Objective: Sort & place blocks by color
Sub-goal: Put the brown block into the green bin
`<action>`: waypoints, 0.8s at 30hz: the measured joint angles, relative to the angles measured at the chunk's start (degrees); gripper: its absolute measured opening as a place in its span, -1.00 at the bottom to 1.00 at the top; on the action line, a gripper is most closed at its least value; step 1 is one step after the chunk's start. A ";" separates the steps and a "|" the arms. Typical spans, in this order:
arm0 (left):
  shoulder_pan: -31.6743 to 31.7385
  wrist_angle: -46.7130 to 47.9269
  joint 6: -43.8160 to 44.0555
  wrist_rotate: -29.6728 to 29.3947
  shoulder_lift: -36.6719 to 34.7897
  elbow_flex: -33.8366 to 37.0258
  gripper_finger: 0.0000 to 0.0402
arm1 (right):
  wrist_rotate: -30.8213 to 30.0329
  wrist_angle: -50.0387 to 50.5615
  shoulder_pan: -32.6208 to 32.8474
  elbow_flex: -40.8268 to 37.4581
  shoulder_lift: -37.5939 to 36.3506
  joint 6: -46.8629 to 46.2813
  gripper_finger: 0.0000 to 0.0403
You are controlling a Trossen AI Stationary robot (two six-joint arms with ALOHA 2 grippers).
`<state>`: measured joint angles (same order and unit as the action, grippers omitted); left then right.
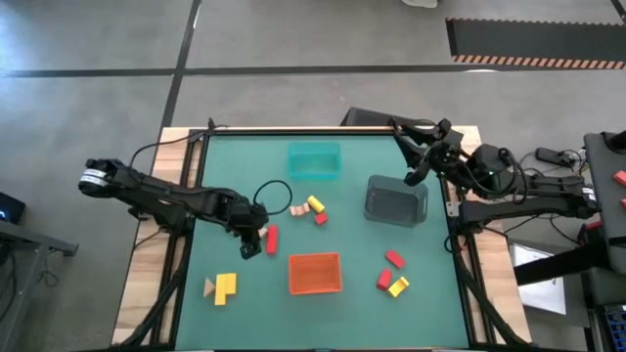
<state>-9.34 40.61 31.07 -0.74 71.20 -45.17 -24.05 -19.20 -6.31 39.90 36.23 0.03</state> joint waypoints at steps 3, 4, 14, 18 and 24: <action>0.00 -3.54 0.04 -0.47 -0.02 2.30 -0.16 | -0.01 0.47 0.00 0.02 -0.07 0.00 -0.15; 0.00 -5.02 0.31 -0.47 -0.02 3.10 -0.13 | -0.02 0.94 0.00 0.02 -0.07 -0.01 -0.15; 0.00 -11.21 9.05 -5.37 -0.04 8.75 -0.04 | 0.00 1.93 0.00 0.02 -0.07 -0.76 -0.15; 0.00 -14.67 9.08 -5.43 0.00 10.41 -0.04 | 0.00 2.41 0.00 0.02 -0.07 -0.79 -0.15; 0.00 -15.13 11.94 -8.18 -0.10 12.26 -0.04 | 0.00 2.62 0.01 0.02 -0.07 -0.87 -0.15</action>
<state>-9.34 25.48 43.01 -8.92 71.10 -32.90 -24.05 -16.58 -6.29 39.92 36.16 -0.84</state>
